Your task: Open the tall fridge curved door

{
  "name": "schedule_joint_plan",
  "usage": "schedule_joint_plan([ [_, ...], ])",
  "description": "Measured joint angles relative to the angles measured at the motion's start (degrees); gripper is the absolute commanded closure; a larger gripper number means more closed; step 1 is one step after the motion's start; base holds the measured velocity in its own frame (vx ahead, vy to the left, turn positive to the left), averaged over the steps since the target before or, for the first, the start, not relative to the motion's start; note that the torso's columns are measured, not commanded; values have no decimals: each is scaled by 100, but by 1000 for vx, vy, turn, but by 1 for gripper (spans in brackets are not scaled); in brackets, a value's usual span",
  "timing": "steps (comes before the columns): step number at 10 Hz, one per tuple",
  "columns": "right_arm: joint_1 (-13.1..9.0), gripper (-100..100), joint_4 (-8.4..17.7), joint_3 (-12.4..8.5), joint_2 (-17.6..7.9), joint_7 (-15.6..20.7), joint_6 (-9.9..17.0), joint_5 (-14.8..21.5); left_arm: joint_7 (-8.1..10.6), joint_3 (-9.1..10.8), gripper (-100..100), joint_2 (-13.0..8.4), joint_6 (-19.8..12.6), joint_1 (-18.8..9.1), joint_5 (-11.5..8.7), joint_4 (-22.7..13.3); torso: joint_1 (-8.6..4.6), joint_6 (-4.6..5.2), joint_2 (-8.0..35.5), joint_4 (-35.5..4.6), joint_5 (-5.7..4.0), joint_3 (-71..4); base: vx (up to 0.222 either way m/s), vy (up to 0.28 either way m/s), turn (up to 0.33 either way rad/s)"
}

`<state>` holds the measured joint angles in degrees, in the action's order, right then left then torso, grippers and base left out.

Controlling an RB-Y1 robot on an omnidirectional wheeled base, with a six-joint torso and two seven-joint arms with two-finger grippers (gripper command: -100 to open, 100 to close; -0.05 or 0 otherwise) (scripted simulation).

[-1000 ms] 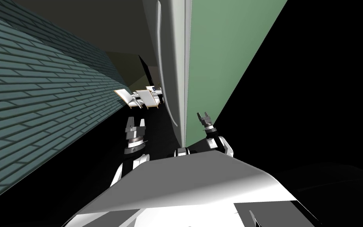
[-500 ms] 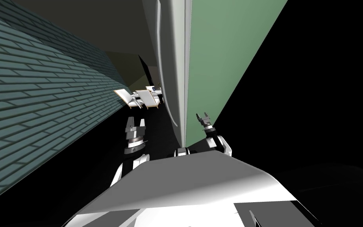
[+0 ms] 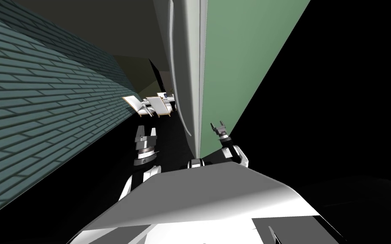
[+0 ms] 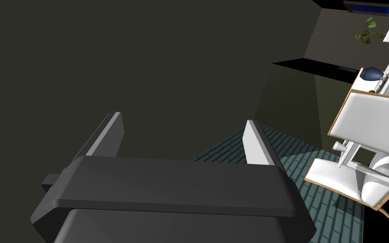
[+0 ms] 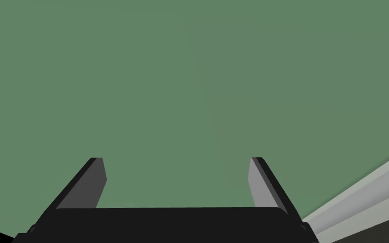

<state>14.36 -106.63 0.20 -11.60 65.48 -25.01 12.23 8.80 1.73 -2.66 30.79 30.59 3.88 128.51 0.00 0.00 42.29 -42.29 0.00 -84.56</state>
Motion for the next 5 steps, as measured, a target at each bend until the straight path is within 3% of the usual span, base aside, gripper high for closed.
schedule_joint_plan([
  [5,-181,-100,329,-20,-13,746,-44,156,0,0,0,0,0,0,0,0,4,-14,-42,23,-4,-24,-4,13,-8],
])
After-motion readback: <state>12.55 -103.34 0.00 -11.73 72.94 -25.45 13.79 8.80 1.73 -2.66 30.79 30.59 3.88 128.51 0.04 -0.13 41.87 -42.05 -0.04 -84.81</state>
